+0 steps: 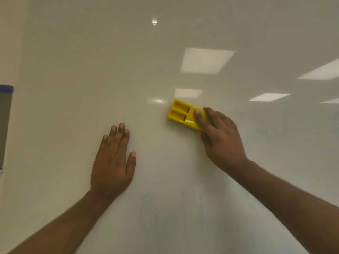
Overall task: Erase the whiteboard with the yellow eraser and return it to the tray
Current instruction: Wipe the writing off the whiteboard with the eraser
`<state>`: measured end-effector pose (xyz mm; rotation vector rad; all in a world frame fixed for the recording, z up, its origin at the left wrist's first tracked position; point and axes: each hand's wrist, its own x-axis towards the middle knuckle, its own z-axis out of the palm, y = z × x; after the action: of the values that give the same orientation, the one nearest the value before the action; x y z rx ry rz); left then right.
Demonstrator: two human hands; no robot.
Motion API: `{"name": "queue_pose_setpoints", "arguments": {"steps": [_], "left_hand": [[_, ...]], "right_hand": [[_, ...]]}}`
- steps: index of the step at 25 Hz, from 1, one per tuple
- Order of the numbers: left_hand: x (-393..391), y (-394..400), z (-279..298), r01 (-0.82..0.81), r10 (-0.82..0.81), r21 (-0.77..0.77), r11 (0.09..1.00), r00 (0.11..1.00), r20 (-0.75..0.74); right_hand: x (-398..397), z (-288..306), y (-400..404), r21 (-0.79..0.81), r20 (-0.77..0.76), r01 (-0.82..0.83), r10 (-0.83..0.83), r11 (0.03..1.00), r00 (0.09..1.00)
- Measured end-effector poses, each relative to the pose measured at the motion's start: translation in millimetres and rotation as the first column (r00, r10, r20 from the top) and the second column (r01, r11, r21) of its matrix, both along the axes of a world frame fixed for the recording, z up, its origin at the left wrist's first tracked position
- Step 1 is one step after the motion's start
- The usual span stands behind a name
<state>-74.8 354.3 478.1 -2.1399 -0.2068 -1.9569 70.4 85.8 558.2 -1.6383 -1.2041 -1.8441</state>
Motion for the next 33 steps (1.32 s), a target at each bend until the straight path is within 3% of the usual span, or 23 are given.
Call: {"name": "queue_pose_setpoints", "arguments": {"steps": [5,7,9,12,14,18,22,25,29,31,33], "left_hand": [[-5.5,10.3,-4.2,-0.093,0.099,0.106,0.990,0.994,-0.054],[-5.8,10.1,-10.4,-0.105,0.116,0.125,0.987,0.989,-0.092],[-6.0,10.2,-15.6,-0.116,0.130,0.126,0.985,0.985,-0.110],[-5.3,6.4,-17.4,-0.113,0.124,0.103,0.988,0.986,-0.114],[-6.0,5.0,-21.7,-0.113,0.126,0.110,0.987,0.985,-0.121],[-12.2,13.0,-34.6,-0.116,0.144,0.185,0.976,0.979,-0.144],[-13.7,14.0,-44.2,-0.120,0.143,0.164,0.979,0.980,-0.138],[-13.9,13.3,-44.2,-0.127,0.150,0.161,0.979,0.979,-0.140],[-14.5,13.8,-44.9,-0.122,0.147,0.171,0.978,0.979,-0.140],[-14.5,15.9,-46.8,-0.118,0.144,0.177,0.977,0.979,-0.145],[-15.5,20.0,-47.2,-0.118,0.149,0.190,0.975,0.976,-0.157]], "right_hand": [[3.1,-102.6,-16.5,-0.317,0.123,0.030,0.010,0.948,0.992],[12.9,-109.0,-44.4,-0.387,0.183,0.119,-0.051,0.914,0.982],[22.2,-85.3,-60.1,-0.319,0.214,0.164,-0.098,0.934,0.972],[17.3,-36.4,-50.9,-0.116,0.078,0.086,-0.077,0.990,0.994],[2.7,-33.2,-23.3,-0.072,-0.006,0.008,-0.008,0.997,1.000],[-19.9,-103.5,14.9,-0.270,0.060,-0.045,0.063,0.962,0.996],[-7.5,-144.0,-10.7,-0.465,0.211,0.033,0.075,0.885,0.975],[3.0,-110.8,-22.6,-0.371,0.279,0.086,0.023,0.925,0.960],[-12.8,-93.4,12.3,-0.087,0.048,-0.044,0.048,0.995,0.998],[-23.3,-120.9,32.6,-0.109,0.029,-0.072,0.076,0.991,0.997],[-29.1,-160.5,41.0,-0.249,0.097,-0.082,0.109,0.965,0.989]]}}
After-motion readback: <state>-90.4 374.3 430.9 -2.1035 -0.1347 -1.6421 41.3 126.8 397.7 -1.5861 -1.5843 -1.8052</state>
